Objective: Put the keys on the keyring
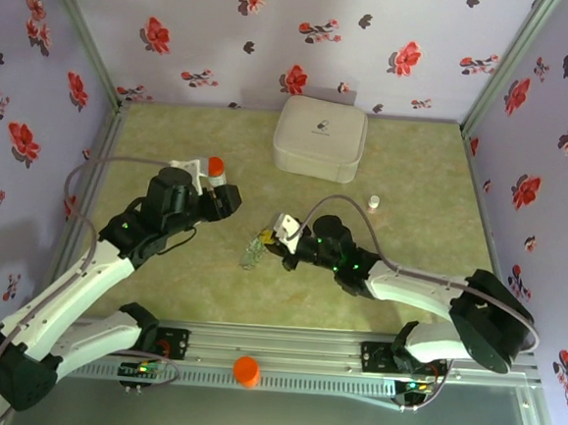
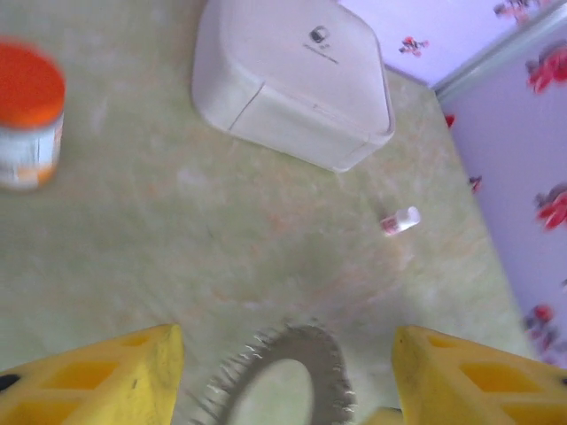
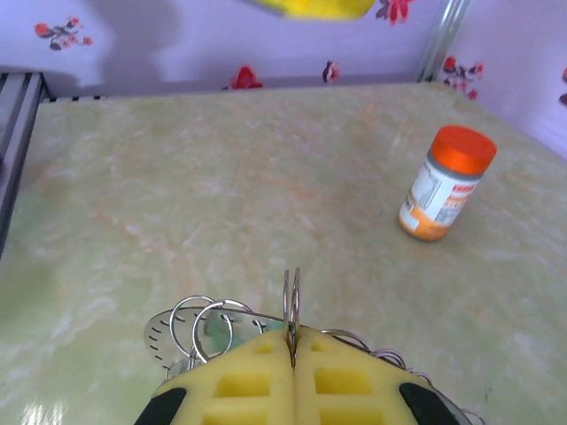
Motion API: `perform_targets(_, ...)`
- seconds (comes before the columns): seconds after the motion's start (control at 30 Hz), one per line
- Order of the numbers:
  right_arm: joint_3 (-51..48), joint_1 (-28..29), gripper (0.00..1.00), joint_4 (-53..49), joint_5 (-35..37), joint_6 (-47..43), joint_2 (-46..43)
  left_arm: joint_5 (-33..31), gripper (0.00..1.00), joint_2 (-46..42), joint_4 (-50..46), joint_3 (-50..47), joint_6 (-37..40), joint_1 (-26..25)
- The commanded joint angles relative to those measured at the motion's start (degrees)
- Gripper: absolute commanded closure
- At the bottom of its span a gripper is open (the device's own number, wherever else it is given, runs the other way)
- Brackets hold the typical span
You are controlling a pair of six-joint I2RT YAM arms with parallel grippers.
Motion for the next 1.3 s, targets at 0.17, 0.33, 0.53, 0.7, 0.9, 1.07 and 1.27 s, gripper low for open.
perform_targets(0.17, 5.51, -2.55, 1.0, -20.73, -5.11, -5.7, -6.77, 20.13, 0.52, -0.76, 1.95, -5.34, 60.88, 0.03)
perform_targets(0.33, 9.48, -2.65, 1.0, -30.68, -6.44, -10.43, -7.88, 26.76, 0.63, 0.71, 5.57, -8.9, 70.99, -2.15)
perform_targets(0.53, 11.93, -2.64, 1.0, -35.74, -6.12, -13.46, -7.9, 28.06, 0.62, 0.93, 12.39, -14.68, 74.75, -7.44)
perform_targets(0.7, 13.18, -2.62, 1.0, -37.77, -8.0, -14.87, -7.21, 28.44, 0.7, 2.6, 12.32, -14.37, 76.16, -8.48)
perform_targets(0.9, 13.3, -2.4, 1.0, -38.53, -9.13, -15.54, -7.26, 26.15, 0.57, 2.8, 17.35, -15.77, 73.82, -8.91)
perform_targets(1.07, 13.26, -1.56, 1.0, -36.47, -8.19, -15.29, -7.06, 27.82, 0.62, 4.32, 17.45, -15.49, 72.8, -10.47)
perform_targets(1.27, 13.79, -0.64, 1.0, -36.06, -7.69, -15.14, -6.31, 29.32, 0.72, 5.98, 14.69, -14.65, 73.95, -11.03)
